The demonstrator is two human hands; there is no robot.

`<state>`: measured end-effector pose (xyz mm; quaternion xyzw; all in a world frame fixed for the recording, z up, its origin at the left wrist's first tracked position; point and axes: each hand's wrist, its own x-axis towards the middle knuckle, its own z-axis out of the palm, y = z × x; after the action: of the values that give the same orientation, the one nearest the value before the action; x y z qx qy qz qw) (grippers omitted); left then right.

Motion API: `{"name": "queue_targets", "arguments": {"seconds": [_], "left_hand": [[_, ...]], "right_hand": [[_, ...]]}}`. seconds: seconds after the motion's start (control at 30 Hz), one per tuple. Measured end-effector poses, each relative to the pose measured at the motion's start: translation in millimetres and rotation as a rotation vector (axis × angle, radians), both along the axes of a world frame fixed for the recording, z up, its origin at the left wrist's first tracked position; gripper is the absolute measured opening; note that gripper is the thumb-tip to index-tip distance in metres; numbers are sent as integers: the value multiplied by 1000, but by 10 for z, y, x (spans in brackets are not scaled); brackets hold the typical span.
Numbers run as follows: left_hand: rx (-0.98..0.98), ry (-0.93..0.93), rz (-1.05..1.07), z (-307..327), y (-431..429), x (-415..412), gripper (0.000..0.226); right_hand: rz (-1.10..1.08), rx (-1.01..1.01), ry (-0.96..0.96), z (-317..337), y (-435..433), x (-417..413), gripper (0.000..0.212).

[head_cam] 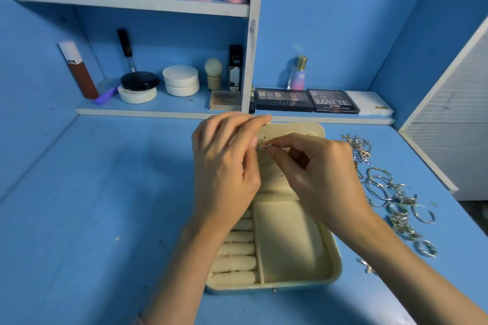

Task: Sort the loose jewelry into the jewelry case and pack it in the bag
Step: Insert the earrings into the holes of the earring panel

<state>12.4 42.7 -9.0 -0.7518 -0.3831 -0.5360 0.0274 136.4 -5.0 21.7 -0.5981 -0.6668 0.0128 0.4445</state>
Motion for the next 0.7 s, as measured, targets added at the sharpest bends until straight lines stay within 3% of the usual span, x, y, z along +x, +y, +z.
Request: {"name": "queue_targets", "arguments": {"seconds": [0.37,0.7], "left_hand": [[-3,2,-5,-5,-5,4,38],[-17,-4,-25,19,-23,-3,40]], "right_hand": [[-46,-30,-15,24,33,-12,18],[-158,190,-277,20,35,-56,5]]}}
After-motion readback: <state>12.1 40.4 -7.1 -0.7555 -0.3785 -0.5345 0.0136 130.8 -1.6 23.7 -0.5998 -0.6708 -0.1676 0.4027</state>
